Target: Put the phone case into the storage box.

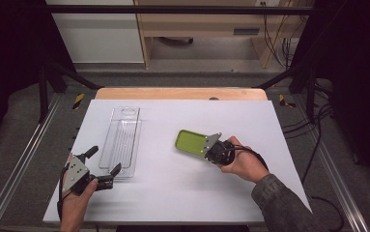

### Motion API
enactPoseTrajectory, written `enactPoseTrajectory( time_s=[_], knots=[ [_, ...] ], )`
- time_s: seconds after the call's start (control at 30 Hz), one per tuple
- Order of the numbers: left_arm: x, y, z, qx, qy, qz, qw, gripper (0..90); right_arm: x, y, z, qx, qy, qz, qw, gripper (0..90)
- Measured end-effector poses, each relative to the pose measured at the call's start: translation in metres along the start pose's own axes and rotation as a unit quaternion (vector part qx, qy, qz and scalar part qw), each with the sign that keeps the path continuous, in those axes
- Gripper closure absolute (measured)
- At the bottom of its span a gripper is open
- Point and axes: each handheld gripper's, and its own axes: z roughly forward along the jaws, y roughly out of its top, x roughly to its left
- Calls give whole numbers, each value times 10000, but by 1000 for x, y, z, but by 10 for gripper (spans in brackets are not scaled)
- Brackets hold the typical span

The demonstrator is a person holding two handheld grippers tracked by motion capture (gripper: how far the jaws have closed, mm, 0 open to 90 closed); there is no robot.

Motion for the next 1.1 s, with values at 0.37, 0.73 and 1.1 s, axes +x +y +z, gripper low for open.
enactPoseTrajectory(
  time_s=[0.37, 0.73, 1.1],
  knots=[
    [-1, 0, 1, 40, -10, 37, 10000, 9, 10, 3, -9, -75, -107, -151, 9998, 879],
    [-9, 12, 1, 148, -62, 167, 9997, 12, 27, 4, -23, -240, -209, -350, 9989, 879],
    [-20, 49, 16, 492, -419, 532, 9965, 13, 27, 2, -29, -306, -306, -366, 9984, 879]
  ],
)
